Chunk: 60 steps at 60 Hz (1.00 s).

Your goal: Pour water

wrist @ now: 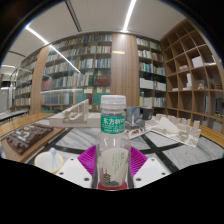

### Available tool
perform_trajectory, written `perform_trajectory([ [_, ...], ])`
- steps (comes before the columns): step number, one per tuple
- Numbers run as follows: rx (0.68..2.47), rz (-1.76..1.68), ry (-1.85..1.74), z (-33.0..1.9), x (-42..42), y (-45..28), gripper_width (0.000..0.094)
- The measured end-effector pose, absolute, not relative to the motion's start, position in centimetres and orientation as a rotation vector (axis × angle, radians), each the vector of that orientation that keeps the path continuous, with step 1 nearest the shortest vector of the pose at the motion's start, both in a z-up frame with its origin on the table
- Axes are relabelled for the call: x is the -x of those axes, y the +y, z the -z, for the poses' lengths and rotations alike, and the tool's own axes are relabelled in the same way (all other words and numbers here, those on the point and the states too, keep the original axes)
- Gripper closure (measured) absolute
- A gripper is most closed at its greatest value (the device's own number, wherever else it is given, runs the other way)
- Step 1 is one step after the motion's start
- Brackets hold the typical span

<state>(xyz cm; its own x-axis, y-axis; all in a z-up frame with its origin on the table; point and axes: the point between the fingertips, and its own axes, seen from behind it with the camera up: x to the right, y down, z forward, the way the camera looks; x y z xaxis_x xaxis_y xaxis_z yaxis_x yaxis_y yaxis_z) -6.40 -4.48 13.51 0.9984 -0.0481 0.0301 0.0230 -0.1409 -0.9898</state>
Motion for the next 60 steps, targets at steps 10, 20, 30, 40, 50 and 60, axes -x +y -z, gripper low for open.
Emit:
perform_trajectory([
  [10, 1.764, 0.093, -0.007, -8.1, 5.7, -4.1, 0.0525],
  [20, 1.770, 0.064, 0.052, -8.0, 5.2, -4.0, 0.0435],
  [30, 1.858, 0.046, 0.088, -7.5, 5.7, -5.6, 0.0068],
  [40, 1.886, 0.090, 0.161, -10.3, 5.7, -11.0, 0.0076],
  [50, 1.913, 0.150, 0.181, -13.8, 6.8, -20.3, 0.0071],
  [60, 1.918, 0.188, 0.209, -17.0, 8.3, -30.8, 0.0070],
])
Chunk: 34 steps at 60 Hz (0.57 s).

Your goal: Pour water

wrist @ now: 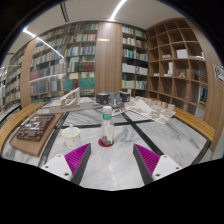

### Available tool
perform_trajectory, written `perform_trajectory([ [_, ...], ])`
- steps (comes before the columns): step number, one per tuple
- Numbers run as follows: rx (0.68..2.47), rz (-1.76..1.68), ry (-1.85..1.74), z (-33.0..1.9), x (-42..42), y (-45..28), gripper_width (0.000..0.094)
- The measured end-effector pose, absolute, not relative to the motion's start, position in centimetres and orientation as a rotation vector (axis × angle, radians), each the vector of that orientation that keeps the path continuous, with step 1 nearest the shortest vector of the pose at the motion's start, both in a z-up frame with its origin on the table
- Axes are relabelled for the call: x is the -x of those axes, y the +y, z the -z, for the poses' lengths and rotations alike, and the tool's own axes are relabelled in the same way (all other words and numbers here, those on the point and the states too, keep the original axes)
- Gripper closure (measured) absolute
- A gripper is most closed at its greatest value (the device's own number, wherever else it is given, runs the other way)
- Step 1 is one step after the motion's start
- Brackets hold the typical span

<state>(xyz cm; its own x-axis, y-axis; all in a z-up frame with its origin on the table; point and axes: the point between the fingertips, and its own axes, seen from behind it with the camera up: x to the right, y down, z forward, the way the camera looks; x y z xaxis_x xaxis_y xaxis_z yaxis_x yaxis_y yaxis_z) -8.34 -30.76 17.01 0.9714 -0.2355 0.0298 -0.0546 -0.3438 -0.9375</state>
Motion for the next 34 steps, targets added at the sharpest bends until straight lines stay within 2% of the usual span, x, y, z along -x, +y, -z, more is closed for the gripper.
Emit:
perform_trajectory([
  [16, 1.909, 0.203, 0.207, -21.2, 11.7, -44.0, 0.0069],
  [34, 1.881, 0.192, 0.176, -23.5, 14.2, -49.7, 0.0079],
])
